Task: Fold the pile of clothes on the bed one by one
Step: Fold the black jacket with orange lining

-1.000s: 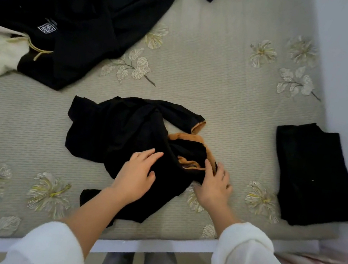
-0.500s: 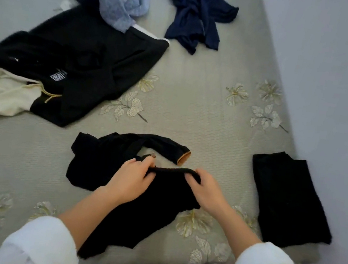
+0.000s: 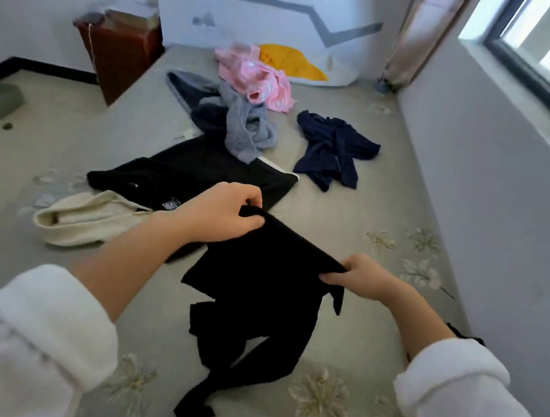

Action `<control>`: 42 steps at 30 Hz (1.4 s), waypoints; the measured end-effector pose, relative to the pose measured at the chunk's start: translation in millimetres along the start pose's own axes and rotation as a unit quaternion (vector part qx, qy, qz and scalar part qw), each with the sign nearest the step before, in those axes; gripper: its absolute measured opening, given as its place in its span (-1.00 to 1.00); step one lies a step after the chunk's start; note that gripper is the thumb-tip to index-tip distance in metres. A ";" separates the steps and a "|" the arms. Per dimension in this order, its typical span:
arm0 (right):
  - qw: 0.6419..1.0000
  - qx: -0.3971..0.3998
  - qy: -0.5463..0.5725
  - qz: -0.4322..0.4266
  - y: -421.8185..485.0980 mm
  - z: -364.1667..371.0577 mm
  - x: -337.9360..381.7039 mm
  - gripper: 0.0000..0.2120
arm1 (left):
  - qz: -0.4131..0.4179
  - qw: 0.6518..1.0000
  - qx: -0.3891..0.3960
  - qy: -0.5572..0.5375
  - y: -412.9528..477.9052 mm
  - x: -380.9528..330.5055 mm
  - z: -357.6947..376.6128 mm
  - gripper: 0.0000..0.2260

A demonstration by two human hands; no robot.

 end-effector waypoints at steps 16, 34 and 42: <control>0.864 -0.213 0.429 -0.157 -80.7 -126.7 48.7 -0.65 | -0.027 0.927 -0.353 -0.123 -62.8 15.8 -122.8 -0.84; 0.874 -0.363 0.317 0.061 -91.5 -115.5 -8.0 -0.75 | -0.038 0.906 -0.177 -0.381 -41.7 -56.9 -81.3 -0.72; 0.837 -0.168 0.521 -0.020 -62.9 -61.0 29.8 -0.72 | -0.059 0.883 -0.053 -0.463 -30.0 -76.7 -49.2 -0.51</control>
Point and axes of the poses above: each hand's wrist, its own y-axis towards the middle knuckle, its own z-axis out of the palm, x = y × z, the point moved 9 cm from there along y, towards the middle knuckle, and after that the axes turned 15 degrees about -y, right-handed, at the moved point
